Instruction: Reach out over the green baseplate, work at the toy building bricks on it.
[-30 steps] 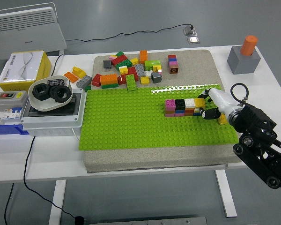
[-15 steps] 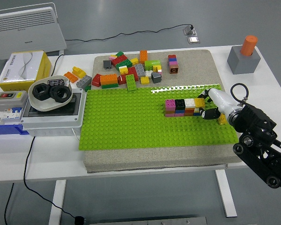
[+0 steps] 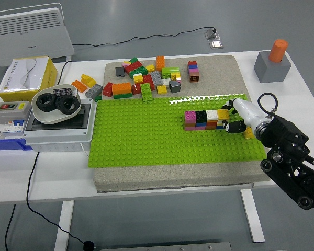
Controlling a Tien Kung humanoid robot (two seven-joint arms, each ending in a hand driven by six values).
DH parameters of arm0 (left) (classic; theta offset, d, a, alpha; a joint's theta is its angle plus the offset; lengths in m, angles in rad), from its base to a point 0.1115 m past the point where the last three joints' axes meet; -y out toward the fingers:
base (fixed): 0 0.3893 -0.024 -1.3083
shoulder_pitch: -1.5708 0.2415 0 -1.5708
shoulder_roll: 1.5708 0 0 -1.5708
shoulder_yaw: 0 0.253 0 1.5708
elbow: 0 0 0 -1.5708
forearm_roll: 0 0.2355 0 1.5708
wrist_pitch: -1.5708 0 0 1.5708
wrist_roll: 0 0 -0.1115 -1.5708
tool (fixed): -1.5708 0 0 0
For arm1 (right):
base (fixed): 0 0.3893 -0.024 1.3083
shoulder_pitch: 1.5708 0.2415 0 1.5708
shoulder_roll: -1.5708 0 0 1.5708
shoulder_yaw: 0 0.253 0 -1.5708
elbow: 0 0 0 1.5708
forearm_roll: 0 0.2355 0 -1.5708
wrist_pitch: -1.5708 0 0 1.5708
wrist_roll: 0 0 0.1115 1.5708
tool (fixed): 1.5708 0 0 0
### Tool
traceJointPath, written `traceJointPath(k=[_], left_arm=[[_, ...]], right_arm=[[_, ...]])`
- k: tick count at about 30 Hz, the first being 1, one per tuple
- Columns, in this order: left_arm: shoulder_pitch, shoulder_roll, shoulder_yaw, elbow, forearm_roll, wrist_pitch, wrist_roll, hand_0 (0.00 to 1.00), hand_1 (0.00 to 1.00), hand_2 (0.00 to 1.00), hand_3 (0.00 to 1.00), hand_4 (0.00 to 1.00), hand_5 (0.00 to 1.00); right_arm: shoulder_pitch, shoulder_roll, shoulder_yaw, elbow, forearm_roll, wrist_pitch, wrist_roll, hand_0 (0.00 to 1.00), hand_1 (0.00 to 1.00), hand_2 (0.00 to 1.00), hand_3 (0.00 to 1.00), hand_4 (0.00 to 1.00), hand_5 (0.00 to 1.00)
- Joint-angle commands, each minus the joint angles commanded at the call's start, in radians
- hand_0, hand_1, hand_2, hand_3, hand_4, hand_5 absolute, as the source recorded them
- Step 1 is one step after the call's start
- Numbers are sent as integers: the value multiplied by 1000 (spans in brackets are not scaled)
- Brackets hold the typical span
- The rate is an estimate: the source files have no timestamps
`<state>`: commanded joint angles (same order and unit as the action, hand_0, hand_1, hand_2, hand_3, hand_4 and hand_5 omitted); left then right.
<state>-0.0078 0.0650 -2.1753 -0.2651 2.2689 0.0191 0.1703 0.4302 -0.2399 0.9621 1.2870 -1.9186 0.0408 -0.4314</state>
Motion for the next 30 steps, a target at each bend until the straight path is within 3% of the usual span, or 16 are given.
traceJointPath(k=[30], left_arm=[[2,1,-1,1,0,-2,0,789,729,643,461,658,399]], right_arm=[[-1,1,-5,-6,9,-8,2,744,759,789,707,601,88]])
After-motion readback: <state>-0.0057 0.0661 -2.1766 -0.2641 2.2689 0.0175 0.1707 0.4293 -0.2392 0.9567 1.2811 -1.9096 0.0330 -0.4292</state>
